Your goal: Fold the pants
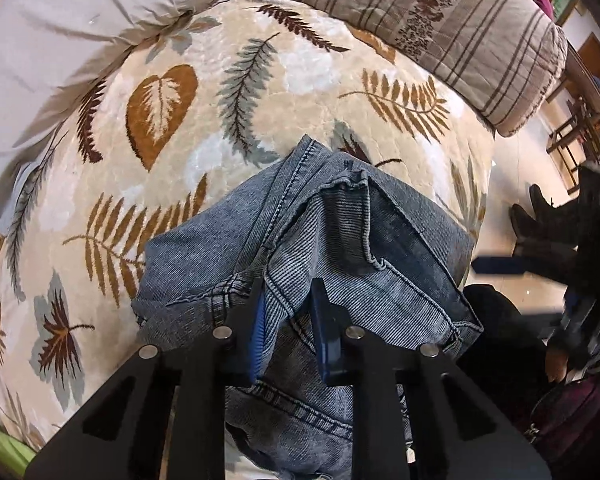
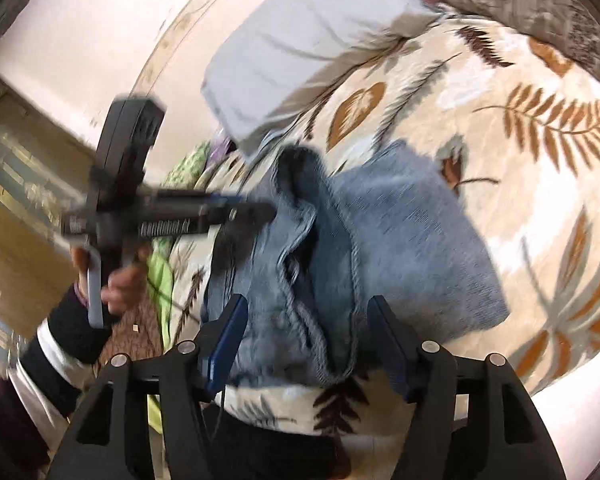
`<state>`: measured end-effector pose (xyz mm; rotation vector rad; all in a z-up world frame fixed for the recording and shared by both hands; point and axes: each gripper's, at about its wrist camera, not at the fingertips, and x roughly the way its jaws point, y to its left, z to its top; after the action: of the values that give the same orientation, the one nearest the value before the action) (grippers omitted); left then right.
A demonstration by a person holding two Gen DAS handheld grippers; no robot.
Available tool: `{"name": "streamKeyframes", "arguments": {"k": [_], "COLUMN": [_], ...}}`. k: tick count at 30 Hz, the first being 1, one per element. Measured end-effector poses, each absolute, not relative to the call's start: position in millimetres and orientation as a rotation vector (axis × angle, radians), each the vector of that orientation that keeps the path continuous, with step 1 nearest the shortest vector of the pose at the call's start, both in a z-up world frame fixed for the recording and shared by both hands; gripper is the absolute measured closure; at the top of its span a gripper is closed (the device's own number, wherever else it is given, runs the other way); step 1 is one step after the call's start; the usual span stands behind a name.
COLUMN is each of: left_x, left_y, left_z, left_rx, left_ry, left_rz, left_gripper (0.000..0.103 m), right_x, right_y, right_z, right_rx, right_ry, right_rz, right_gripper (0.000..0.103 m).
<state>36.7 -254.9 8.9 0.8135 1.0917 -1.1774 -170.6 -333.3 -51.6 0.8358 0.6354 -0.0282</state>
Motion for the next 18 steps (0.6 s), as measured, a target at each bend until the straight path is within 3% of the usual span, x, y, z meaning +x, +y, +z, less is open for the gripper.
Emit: {"name": "streamKeyframes", "arguments": {"k": [4,12,16,18], "left_x": [38,42,44,42], "left_y": [-258,-256,-260,-263], "left_z": [5,2,-3,-6], "left_rx": [0.828,0.810,0.814,0.821], "left_ry": [1.094,1.103,1.120,1.115], "left_rz": [-1.198,-1.230,-1.236,-1.233], "left_gripper": [0.084,0.081,0.068,0.068], "right_x": [-171,-126,-117,-109], "right_y": [-344,-326,-295,-282], "right_z": [-47,-105,-97,-91], "right_rx": [0.854,1.025,0.932,0.827], "right_ry": [0.583,0.739,0.751,0.790], "right_rz": [-0.072,0.096,0.199,0.173], "right_gripper": [0.026,0.026,0.025,0.028]}}
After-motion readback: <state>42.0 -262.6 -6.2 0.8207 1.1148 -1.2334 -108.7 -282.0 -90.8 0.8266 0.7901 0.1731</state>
